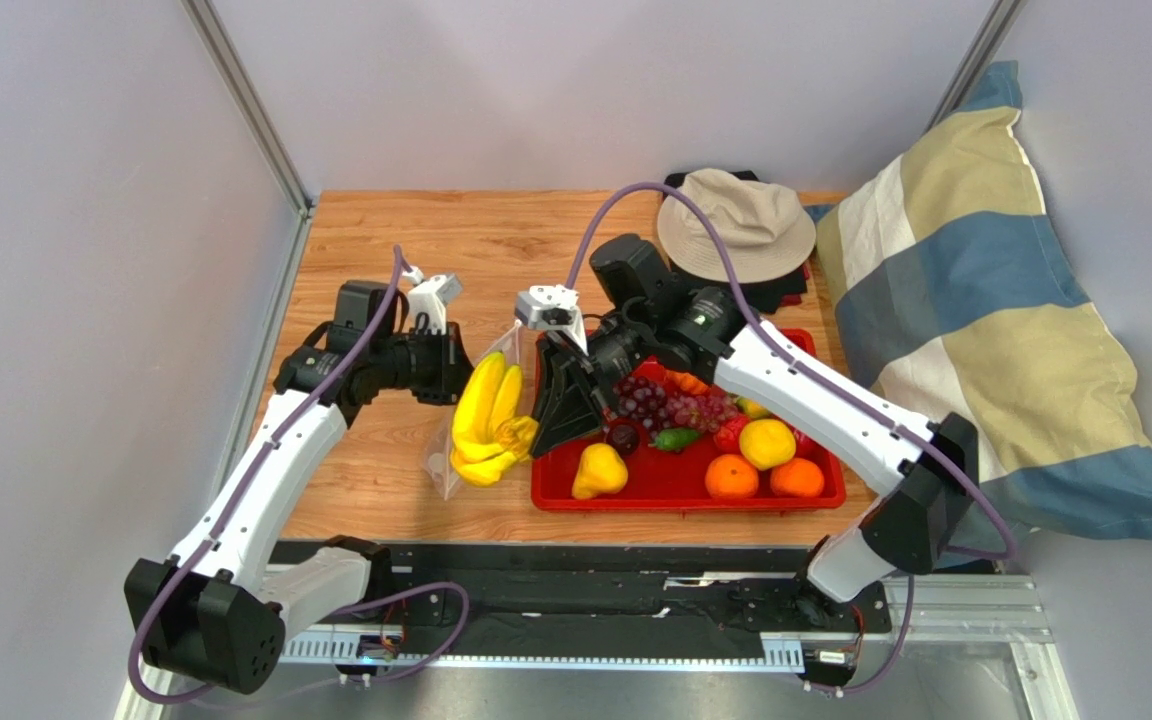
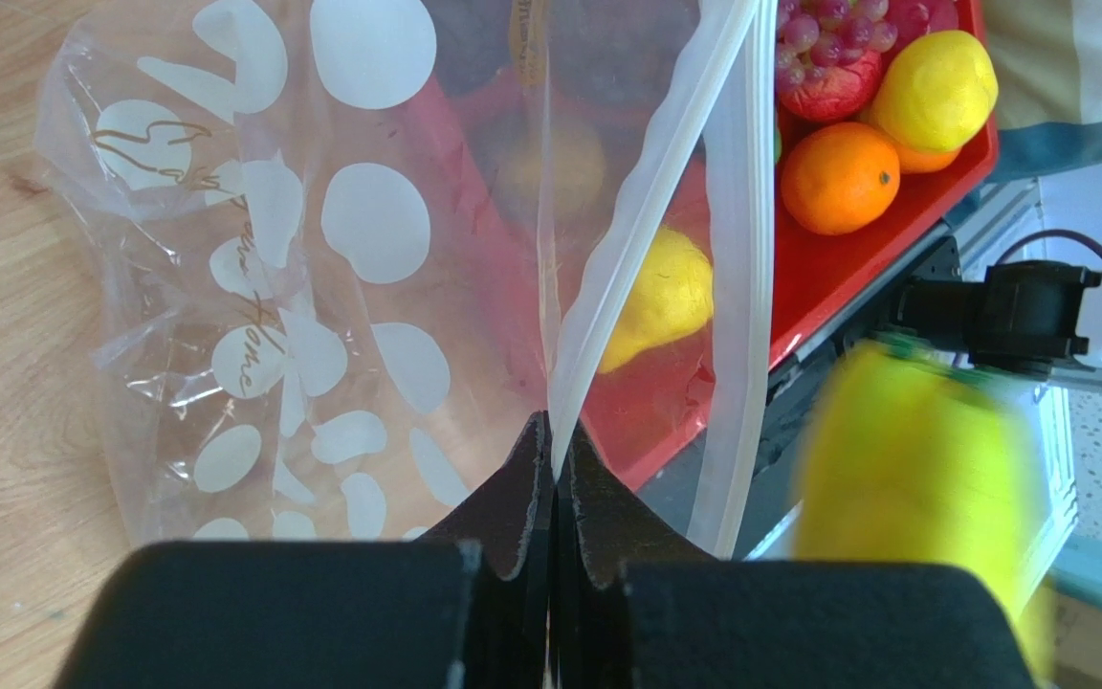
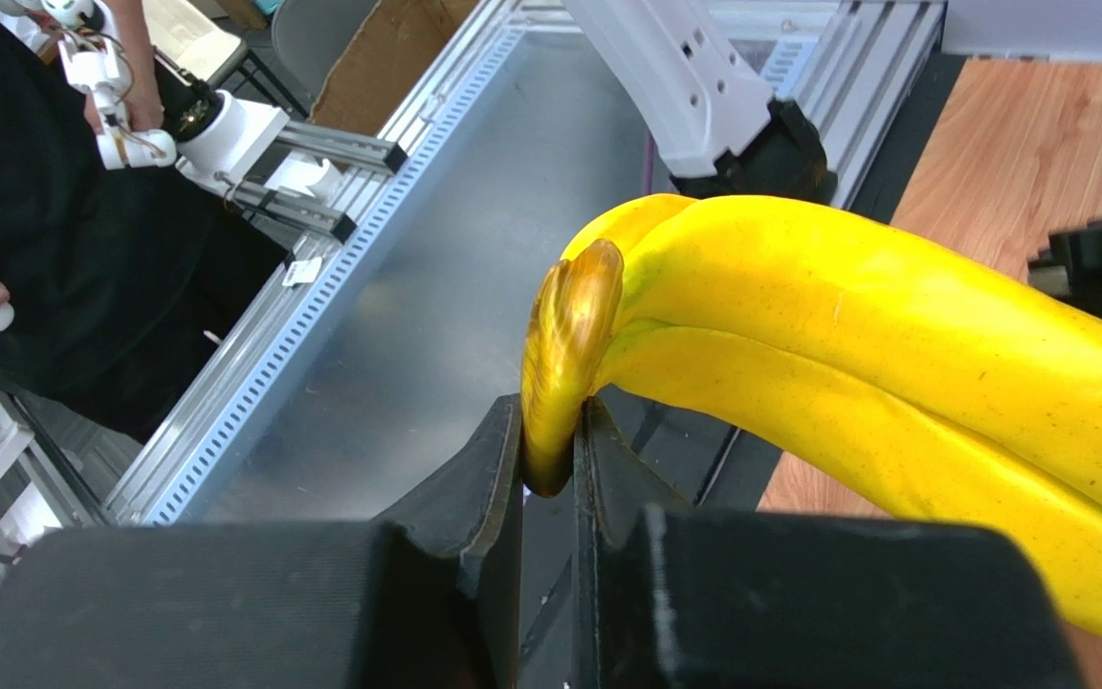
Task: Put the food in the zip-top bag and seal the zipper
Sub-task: Place the fake fruit in the zipper food storage bag.
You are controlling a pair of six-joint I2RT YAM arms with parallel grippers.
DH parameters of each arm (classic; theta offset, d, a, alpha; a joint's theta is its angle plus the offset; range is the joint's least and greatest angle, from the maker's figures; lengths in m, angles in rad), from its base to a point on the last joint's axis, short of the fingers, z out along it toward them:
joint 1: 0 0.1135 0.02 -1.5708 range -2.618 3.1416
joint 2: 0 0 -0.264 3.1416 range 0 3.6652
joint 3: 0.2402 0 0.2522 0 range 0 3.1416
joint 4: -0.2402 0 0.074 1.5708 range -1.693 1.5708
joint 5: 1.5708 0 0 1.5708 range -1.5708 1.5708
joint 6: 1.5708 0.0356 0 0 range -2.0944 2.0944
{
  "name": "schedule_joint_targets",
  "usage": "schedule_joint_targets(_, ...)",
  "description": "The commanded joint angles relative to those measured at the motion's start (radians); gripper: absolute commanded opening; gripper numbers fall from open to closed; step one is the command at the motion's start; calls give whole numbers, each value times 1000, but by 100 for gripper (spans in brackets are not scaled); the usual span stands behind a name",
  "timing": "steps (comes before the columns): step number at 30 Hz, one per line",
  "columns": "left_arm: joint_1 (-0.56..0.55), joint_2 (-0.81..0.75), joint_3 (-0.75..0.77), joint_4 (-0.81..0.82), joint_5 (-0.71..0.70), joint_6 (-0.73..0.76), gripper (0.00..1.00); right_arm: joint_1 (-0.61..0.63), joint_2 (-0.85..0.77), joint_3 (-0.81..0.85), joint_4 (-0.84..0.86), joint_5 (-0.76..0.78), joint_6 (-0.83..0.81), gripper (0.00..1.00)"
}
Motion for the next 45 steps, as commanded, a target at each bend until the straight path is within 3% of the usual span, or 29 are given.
schedule_joint_targets(1,-3,-27,-8,34,61,3,0,0,49,33,-148,-7,-197,0)
schedule_joint_targets(10,-3,-22,-6,39,118,6,0,-57,121,33,-189,-45,-113,0)
schedule_joint_targets(18,-3,-18,-12,39,218,9,0,-115,229,199,-197,42,-80,0)
schedule_joint_targets(22,-3,-11,-5,39,267,24,0,-109,252,254,-310,99,-210,0)
schedule_joint_targets(26,-3,18,9,39,339,38,0,-81,282,325,-612,125,-558,0)
schedule_joint_targets(29,-3,35,24,39,385,55,0,-49,313,371,-761,166,-732,0)
schedule_joint_targets(36,-3,42,52,11,463,111,0,-20,359,427,-893,301,-910,0)
schedule_joint_targets(40,-3,45,54,7,481,114,0,-12,405,512,-1073,282,-1005,0)
schedule_joint_targets(45,-3,58,64,13,483,111,0,23,368,461,-1074,242,-998,0)
